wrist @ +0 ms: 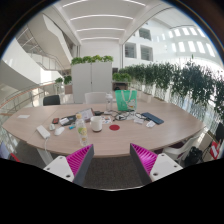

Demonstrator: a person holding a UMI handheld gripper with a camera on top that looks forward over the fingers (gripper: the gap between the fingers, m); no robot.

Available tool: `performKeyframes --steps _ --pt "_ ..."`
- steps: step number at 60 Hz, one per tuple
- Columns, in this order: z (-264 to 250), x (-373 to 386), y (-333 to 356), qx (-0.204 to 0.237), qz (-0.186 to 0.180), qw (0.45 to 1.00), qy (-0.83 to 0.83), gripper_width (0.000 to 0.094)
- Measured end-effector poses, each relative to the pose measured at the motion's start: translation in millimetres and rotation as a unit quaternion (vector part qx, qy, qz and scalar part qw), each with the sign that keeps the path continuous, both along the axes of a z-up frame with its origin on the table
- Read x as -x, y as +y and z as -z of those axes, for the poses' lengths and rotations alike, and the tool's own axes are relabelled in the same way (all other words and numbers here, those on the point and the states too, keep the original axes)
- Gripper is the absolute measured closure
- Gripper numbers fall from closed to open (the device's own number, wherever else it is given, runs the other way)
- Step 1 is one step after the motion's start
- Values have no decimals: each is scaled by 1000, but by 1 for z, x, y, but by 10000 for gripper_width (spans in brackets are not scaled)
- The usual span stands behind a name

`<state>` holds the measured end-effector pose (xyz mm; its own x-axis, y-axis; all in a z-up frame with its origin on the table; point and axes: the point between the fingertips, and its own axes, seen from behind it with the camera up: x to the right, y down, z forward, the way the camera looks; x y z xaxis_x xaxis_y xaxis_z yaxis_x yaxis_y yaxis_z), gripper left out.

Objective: Pour water

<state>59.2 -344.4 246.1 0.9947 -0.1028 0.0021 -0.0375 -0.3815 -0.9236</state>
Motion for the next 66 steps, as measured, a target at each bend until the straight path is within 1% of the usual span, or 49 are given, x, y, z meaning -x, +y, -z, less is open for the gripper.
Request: performKeyframes --steps 2,5,6,14,17,23,33,36,39,43,47,50,55,57,58,59,60,61,66 --pt "-8 28 -21 -4 3 1000 0 122" --pt "-9 47 -25 -7 6 1000 -1 121" --pt "-2 43 -10 -9 6 1000 -2 122" --pt "1 61 -8 -12 0 1000 -13 119" --pt "6 72 -1 -20 -13 1000 -9 114" --pt "27 100 22 -31 -54 998 6 112" --pt "66 142 98 -66 -93 993 14 119" --pt "81 159 128 -69 -106 992 14 115" --pt "100 172 159 -68 -112 991 10 122" --pt "122 185 202 -72 -110 991 7 121" --pt "140 192 242 -81 -100 992 9 120" --pt "154 192 268 -80 -91 993 0 123" --pt "162 193 302 -91 -80 993 -9 126" --pt "164 196 313 -94 -81 992 -6 140" --pt "165 197 318 -95 -81 992 -4 165" --pt "165 199 323 -96 -82 992 -2 206" --pt "169 200 333 -98 -81 992 -2 277" --pt "169 200 334 -95 -88 992 0 365" --pt "170 207 343 -91 -111 990 3 399"
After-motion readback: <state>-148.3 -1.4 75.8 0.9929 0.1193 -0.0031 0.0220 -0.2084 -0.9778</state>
